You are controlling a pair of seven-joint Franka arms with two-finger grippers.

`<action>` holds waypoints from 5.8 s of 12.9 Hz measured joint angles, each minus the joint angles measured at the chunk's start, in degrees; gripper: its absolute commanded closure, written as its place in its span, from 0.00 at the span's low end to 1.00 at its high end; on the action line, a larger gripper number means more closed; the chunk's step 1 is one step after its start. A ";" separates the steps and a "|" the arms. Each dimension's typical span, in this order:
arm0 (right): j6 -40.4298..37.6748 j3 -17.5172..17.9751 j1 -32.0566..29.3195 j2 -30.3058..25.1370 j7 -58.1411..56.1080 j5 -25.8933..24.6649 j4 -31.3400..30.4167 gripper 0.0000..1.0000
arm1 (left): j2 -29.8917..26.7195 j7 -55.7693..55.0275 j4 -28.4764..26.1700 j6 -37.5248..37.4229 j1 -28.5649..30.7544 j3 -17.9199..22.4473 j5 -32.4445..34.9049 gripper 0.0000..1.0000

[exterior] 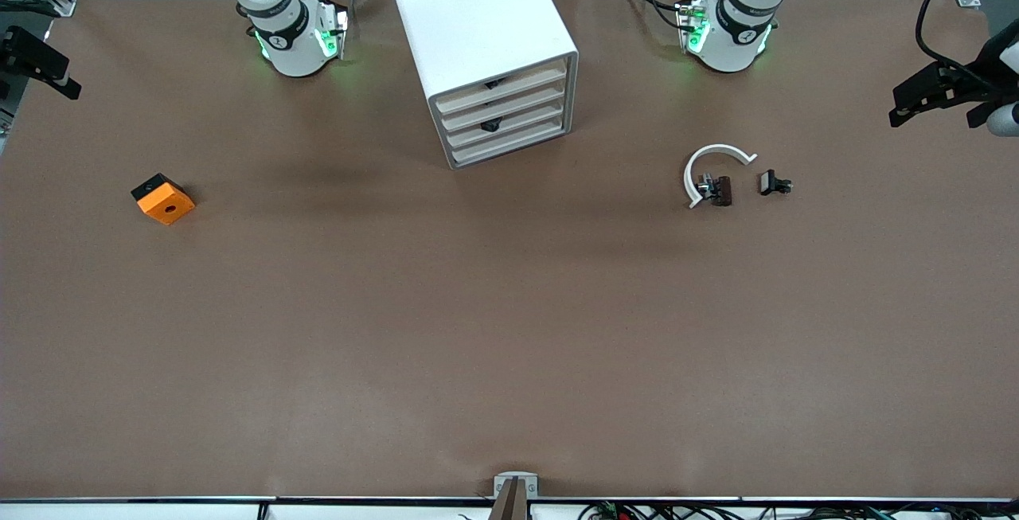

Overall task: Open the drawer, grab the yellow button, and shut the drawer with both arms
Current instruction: 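Reach the left gripper toward the white cabinet's drawer front, then grasp the drawer handle with the left gripper, then pull the drawer out of the cabinet with the left gripper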

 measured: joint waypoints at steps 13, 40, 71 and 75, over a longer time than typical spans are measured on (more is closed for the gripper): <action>0.44 -0.18 -0.05 0.00 0.00 0.00 0.00 0.00 | 3.57 -0.78 0.22 0.03 -0.73 -0.49 -2.32 0.00; 0.41 -0.55 0.32 -2.39 0.03 -0.16 -0.13 0.00 | 30.91 -80.35 4.16 11.63 -25.20 -6.55 -19.26 0.00; -0.09 0.01 3.47 -2.23 -0.10 -2.04 -0.91 0.00 | 47.79 -123.99 4.63 -5.41 -26.49 -6.41 -44.17 0.03; -0.23 -0.40 3.04 -2.21 -0.04 -2.00 -1.15 0.00 | 49.10 -127.35 4.62 -6.36 -29.01 -6.45 -49.51 0.18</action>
